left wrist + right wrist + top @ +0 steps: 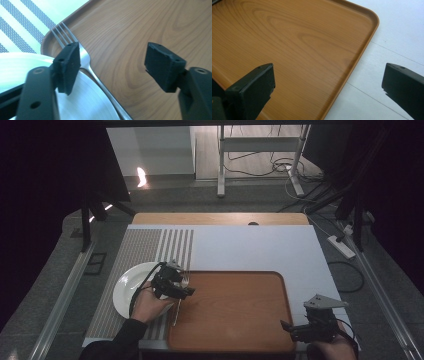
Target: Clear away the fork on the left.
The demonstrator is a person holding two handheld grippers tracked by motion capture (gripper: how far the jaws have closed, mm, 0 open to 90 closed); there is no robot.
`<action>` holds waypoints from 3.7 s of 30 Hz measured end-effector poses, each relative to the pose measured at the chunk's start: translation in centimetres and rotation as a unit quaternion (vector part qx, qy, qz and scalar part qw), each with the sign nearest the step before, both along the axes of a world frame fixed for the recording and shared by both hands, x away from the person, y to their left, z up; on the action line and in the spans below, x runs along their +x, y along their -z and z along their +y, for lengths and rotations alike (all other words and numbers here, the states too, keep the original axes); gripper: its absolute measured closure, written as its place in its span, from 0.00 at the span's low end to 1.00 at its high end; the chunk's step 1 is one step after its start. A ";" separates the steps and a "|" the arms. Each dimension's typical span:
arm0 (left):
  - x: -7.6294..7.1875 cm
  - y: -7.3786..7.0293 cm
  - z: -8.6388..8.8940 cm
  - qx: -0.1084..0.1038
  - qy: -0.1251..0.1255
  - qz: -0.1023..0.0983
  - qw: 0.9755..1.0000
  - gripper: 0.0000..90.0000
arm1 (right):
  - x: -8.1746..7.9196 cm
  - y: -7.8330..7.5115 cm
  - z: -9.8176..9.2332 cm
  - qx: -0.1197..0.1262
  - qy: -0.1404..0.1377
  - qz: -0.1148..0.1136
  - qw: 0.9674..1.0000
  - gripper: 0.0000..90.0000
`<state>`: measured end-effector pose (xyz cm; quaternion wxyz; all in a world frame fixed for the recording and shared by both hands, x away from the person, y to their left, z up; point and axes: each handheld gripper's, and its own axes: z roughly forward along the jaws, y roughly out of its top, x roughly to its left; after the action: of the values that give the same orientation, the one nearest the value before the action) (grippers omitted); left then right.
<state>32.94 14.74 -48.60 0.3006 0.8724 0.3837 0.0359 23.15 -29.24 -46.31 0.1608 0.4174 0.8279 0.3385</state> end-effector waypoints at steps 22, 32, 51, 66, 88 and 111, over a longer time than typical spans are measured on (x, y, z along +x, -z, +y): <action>-1.0 -0.8 2.1 -0.036 -0.004 -0.033 0.999 0.00 | 0.0 0.0 0.0 -0.001 0.002 0.001 1.000 0.00; -1.8 -0.9 3.7 -0.042 -0.015 -0.043 0.998 0.00 | 0.0 0.0 0.0 -0.001 0.002 0.001 1.000 0.00; -4.6 -0.7 7.9 -0.059 -0.057 -0.060 0.995 0.00 | -0.1 -0.1 -0.1 0.000 0.010 -0.002 1.000 0.00; -7.7 -0.7 10.6 -0.071 -0.088 -0.065 0.991 0.00 | -0.1 0.0 0.2 -0.008 0.006 -0.001 1.000 0.00; -12.0 0.0 13.9 -0.061 -0.137 -0.071 0.986 0.00 | -0.2 0.0 0.3 -0.013 0.010 -0.007 1.000 0.00; -13.4 0.1 14.8 -0.050 -0.153 -0.067 0.985 0.00 | -0.2 -0.1 0.2 -0.015 0.016 -0.008 1.000 0.00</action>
<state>19.58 29.57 -48.66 0.3594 0.7830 0.4932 0.1205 22.99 -29.07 -46.25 0.1791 0.4255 0.8248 0.3265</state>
